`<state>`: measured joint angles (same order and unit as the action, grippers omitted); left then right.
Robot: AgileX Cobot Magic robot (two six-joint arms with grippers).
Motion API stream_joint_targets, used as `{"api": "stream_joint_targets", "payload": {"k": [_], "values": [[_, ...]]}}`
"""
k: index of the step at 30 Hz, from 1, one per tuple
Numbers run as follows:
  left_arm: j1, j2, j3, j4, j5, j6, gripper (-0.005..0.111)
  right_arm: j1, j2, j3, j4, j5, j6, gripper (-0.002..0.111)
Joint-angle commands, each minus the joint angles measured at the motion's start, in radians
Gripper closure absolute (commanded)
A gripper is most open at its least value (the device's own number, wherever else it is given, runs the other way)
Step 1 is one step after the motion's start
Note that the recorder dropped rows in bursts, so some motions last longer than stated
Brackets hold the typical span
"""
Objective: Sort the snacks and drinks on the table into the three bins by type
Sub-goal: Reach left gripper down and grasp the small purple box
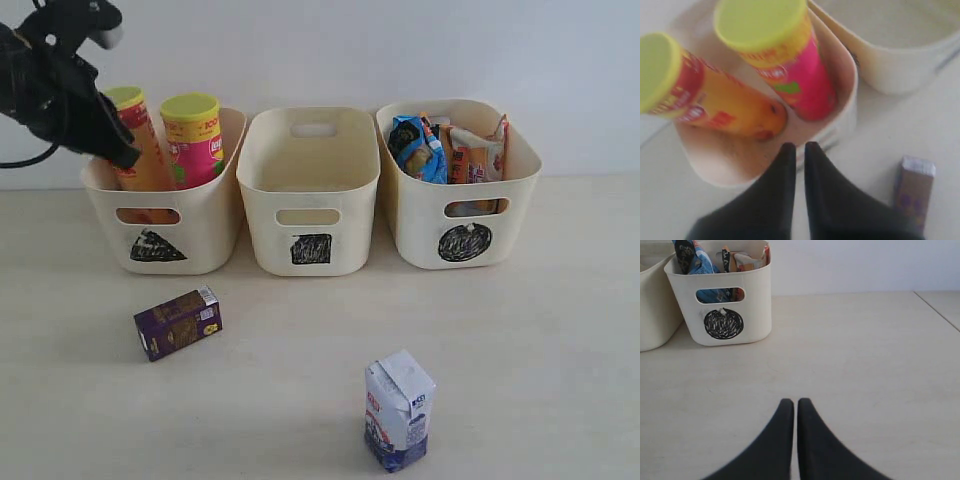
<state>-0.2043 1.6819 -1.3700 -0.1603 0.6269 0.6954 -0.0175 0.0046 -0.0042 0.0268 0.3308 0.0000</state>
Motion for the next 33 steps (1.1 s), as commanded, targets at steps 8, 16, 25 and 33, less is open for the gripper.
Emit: {"api": "stream_joint_targets", "payload": {"k": [8,16,25,33], "values": [[0.002,0.030,-0.001,-0.217,0.299,0.244,0.099,-0.003,-0.005,0.004,-0.010,-0.010,0.000,0.108],[-0.035,0.167,-0.001,-0.244,0.324,0.263,0.004,-0.003,-0.005,0.004,-0.010,-0.010,0.000,0.108],[-0.037,0.309,-0.001,-0.209,0.217,0.259,0.021,-0.003,-0.005,0.004,-0.010,-0.010,0.000,0.108],[-0.037,0.381,-0.001,-0.209,0.155,0.263,0.021,-0.003,-0.005,0.004,-0.010,-0.010,0.000,0.108]]}}
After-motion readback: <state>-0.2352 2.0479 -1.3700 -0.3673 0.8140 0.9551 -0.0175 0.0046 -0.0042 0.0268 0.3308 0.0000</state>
